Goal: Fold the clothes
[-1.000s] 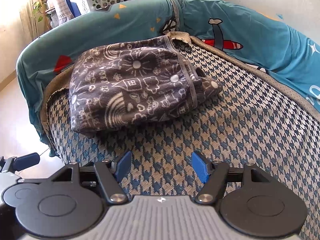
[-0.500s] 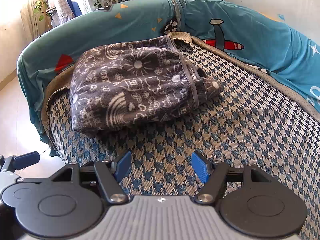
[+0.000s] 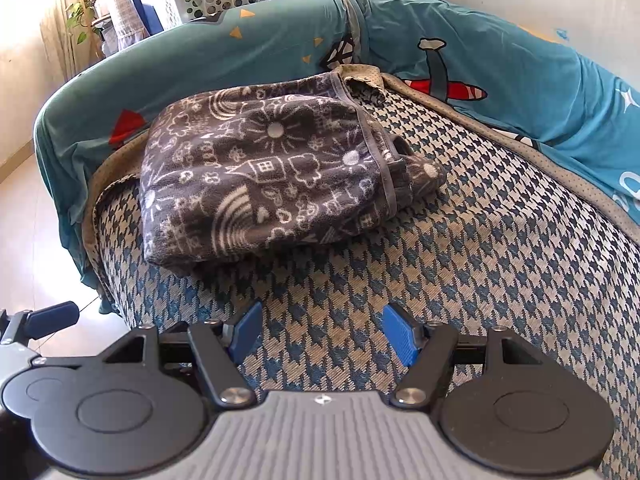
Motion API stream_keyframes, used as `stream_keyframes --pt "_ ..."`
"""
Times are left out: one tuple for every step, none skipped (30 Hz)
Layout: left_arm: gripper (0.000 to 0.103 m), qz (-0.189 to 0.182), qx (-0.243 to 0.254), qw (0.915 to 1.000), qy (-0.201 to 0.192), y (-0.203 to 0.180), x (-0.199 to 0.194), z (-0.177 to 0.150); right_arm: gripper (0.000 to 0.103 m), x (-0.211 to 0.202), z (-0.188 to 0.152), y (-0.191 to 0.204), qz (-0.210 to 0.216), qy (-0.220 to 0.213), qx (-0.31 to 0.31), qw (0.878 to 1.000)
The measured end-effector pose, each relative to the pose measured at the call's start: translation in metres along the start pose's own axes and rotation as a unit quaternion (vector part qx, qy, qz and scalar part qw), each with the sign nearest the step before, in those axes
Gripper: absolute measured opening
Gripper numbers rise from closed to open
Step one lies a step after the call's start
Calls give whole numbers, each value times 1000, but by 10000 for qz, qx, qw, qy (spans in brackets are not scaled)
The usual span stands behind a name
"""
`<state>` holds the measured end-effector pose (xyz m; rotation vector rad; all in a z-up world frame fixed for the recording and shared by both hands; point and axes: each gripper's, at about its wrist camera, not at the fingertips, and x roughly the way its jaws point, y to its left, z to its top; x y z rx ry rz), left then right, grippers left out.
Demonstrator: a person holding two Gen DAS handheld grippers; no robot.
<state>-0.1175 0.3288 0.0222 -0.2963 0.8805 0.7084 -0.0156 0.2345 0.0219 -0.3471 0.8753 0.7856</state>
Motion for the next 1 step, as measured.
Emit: stream_keyframes --pt "103 3 -1 10000 7 0 0 0 66 0 0 0 -5 2 2 10000"
